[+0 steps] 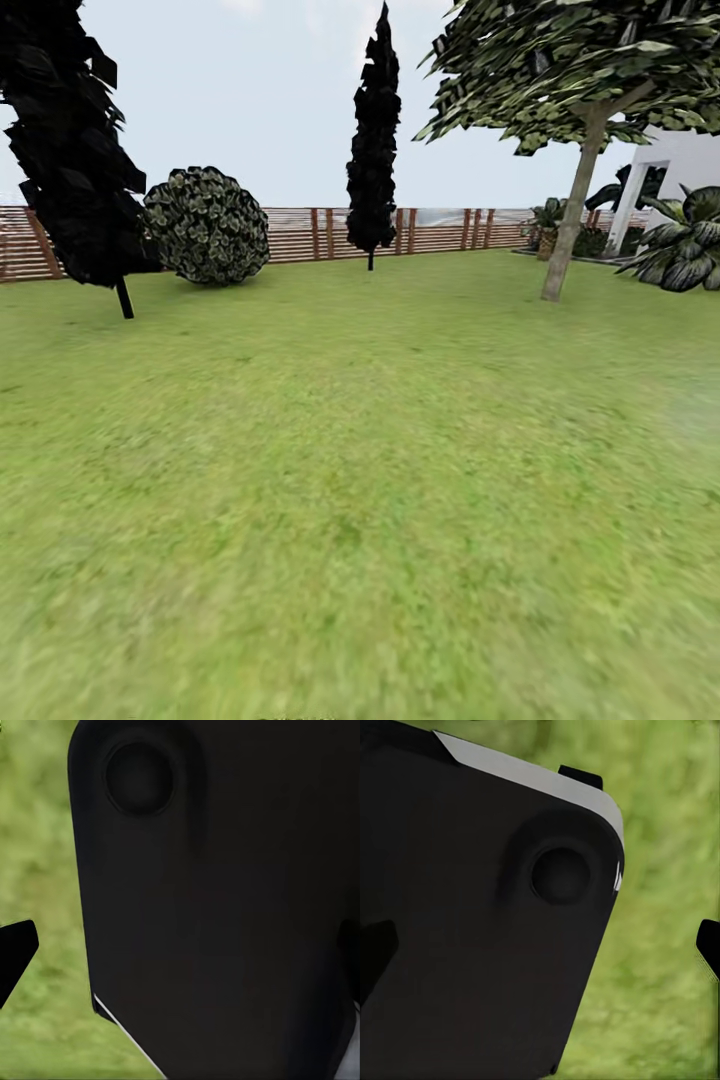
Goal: Take the three Easter eggs out of the wicker basket on the lawn in the garden, then place them on the lawn next to a single tree (choose any tree) so that all three eggs are next to the same tree and none are left in the basket.
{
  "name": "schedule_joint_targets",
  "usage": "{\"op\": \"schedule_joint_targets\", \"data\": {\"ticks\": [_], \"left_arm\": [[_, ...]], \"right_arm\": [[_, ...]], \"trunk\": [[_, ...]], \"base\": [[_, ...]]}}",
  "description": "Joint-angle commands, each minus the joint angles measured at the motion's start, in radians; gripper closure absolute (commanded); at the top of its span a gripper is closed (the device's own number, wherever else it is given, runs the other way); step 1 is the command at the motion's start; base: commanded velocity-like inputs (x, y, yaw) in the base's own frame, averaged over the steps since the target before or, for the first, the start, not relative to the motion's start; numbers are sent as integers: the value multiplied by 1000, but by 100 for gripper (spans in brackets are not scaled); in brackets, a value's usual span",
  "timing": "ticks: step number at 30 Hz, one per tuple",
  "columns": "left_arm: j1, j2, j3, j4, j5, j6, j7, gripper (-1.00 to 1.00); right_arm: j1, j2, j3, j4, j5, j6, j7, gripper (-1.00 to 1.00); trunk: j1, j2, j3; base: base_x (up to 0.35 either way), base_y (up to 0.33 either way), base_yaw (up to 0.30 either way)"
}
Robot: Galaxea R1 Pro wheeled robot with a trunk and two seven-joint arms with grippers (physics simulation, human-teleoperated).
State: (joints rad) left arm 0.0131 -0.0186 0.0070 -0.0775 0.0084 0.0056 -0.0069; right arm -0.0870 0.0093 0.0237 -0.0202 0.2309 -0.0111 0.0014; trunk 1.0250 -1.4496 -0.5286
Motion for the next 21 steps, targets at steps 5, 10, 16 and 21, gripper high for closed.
{"op": "schedule_joint_targets", "data": {"ticks": [5,10,16,21], "left_arm": [[1,0,1,-2,1,1,-1,-100],[1,0,1,-2,1,1,-1,-100],[1,0,1,-3,1,1,0,-100],[1,0,1,-3,1,1,0,-100]], "right_arm": [[0,0,2,0,4,-1,0,-100],[0,0,2,0,4,-1,0,-100],[0,0,2,0,4,-2,0,-100],[0,0,2,0,4,-3,0,-100]], "trunk": [[0,0,-4],[0,0,-7],[0,0,-11],[0,0,-14]], "base": [[0,0,262],[0,0,262],[0,0,262],[0,0,262]]}}
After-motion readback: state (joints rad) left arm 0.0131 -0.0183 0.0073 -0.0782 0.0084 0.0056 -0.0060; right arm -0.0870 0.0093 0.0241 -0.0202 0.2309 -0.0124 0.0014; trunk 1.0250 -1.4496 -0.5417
